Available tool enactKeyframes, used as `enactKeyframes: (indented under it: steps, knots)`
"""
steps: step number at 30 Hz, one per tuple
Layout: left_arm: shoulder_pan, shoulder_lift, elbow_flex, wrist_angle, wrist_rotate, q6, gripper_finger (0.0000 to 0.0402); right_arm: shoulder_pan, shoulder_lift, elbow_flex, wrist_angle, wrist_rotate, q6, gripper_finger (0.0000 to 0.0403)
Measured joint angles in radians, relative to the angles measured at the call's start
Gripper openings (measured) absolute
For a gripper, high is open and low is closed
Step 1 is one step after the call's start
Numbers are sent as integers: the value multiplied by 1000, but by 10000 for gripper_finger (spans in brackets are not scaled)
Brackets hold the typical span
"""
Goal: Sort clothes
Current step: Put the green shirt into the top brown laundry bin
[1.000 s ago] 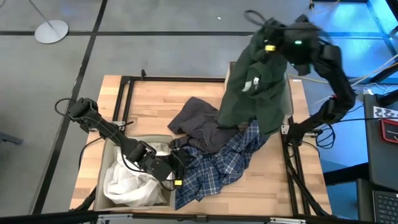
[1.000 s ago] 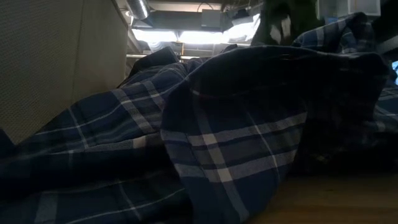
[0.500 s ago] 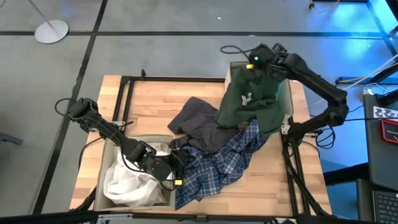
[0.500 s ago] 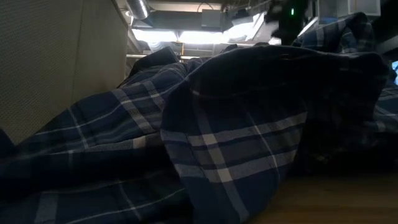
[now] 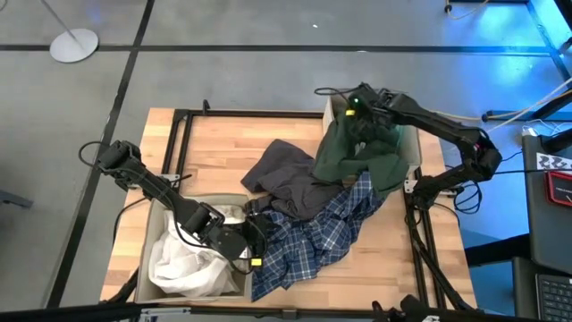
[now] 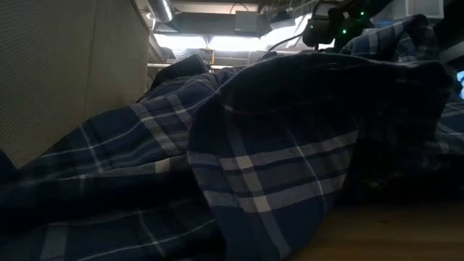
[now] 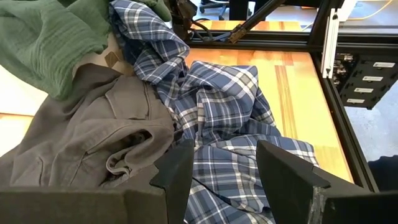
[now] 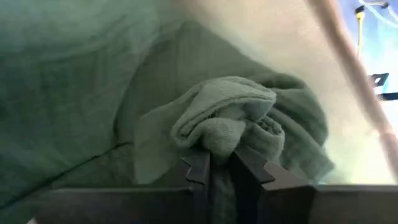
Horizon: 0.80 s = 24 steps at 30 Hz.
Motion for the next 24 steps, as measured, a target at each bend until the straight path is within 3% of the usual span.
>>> enactKeyframes:
  steps: [5, 10, 17, 21, 24]
  knots:
    - [0, 0, 0, 0, 0, 16, 166, 0, 3, -6, 2, 34, 54, 68]
    - [1, 0, 0, 0, 0, 16, 166, 0, 3, 38, -33, 56, 69, 121]
    - [2, 0, 0, 0, 0, 14, 166, 3, 3, 218, -174, 57, 73, 207]
    - [2, 0, 0, 0, 0, 15, 166, 3, 3, 369, -303, 3, 109, 231]
    - [2, 0, 0, 0, 0, 19, 166, 3, 1, 455, -374, -100, 150, 236]
